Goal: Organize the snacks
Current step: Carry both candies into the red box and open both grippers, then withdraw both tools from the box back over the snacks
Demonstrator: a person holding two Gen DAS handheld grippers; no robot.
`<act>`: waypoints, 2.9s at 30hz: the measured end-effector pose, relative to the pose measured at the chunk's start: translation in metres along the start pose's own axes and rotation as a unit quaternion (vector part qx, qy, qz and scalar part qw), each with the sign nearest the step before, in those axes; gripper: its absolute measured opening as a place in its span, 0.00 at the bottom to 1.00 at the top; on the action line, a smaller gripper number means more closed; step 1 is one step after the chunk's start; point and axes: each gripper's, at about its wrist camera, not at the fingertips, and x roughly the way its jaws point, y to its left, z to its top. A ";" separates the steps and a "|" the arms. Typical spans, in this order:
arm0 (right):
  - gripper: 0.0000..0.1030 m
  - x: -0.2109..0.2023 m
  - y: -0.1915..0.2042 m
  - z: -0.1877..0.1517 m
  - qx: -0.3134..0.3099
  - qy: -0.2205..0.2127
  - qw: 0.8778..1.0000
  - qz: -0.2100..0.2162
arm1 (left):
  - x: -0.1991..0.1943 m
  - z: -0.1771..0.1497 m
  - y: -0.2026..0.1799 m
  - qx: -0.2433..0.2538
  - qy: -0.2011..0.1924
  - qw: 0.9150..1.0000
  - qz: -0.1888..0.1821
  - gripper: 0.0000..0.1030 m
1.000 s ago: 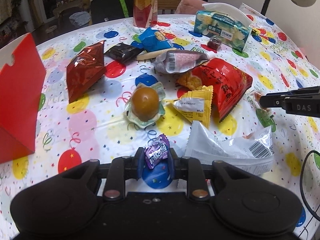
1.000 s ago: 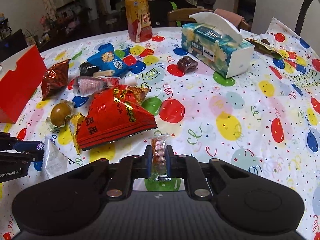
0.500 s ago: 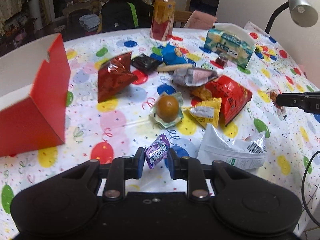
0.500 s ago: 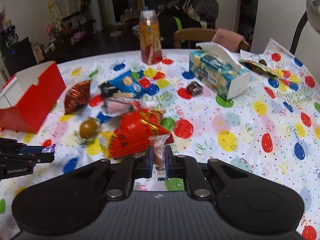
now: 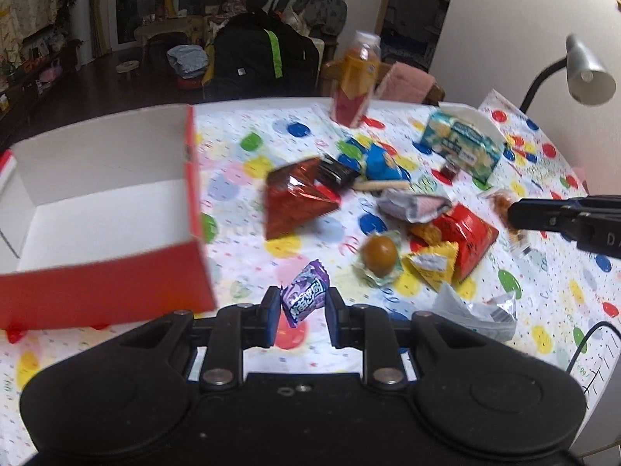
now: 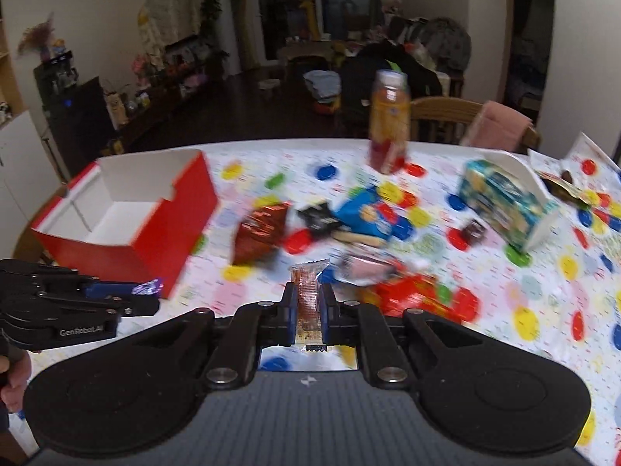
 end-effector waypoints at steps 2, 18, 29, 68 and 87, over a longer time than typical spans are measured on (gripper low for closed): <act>0.11 0.002 0.016 0.007 -0.007 -0.003 1.000 0.010 | -0.008 0.004 0.010 0.001 -0.007 1.000 0.001 0.21; 0.11 0.051 0.139 0.055 -0.075 -0.009 0.994 0.083 | -0.042 0.034 0.107 -0.025 -0.039 0.998 0.044 0.21; 0.11 0.112 0.196 0.074 -0.097 0.026 0.990 0.094 | -0.024 0.048 0.175 -0.038 -0.015 0.996 0.083 0.21; 0.11 0.206 0.226 0.068 -0.090 0.127 0.985 0.076 | 0.034 0.050 0.219 -0.019 0.080 0.990 0.118 0.61; 0.28 0.163 0.219 0.071 -0.087 0.105 0.988 0.076 | -0.010 0.047 0.211 -0.021 0.031 0.991 0.131 0.80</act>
